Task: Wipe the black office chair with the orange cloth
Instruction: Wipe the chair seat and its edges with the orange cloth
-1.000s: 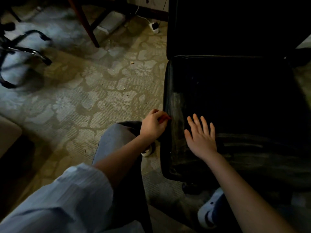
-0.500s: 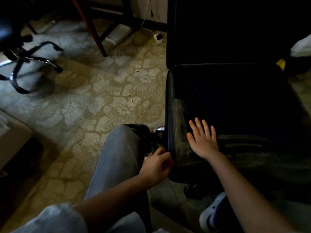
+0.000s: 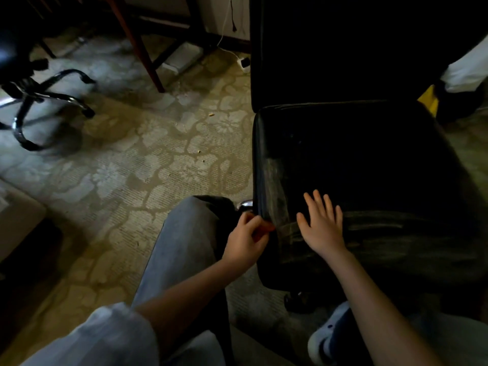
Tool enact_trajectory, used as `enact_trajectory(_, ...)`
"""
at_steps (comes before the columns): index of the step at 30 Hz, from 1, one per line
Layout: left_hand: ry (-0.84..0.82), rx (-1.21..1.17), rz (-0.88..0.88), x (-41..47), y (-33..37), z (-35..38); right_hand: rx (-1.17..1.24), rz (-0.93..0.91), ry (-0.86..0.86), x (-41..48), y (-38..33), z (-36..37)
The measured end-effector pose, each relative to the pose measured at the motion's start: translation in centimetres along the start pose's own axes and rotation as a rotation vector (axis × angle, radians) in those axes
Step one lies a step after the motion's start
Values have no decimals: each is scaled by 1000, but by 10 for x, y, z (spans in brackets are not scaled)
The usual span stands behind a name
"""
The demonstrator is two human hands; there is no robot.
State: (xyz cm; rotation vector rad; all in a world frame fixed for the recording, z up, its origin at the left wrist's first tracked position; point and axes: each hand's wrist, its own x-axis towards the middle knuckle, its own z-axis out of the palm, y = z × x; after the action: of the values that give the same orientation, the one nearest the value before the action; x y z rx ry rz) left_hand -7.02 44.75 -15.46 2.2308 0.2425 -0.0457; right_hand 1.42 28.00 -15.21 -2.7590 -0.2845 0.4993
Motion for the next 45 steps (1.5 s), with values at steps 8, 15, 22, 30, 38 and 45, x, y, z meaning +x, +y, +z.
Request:
enact_trajectory(8,127,-172,-67,56,12,-35,8,-24,66,17,-4,-9)
enact_trajectory(15,299,-103,-41,159,28,-34,-140,-65,83,54,11,-23)
enact_trajectory(22,232,180,141,177,8,1,-177,-68,154,57,17,-12)
enact_trajectory(30,22,286,562,176,36,29,-193,-52,223,61,17,-4)
enact_trajectory(38,195,540,616,157,-15,-4,-126,-75,206,61,22,-5)
enact_trajectory(45,273,373,166,216,8,-2,-128,-72,202,62,18,-5)
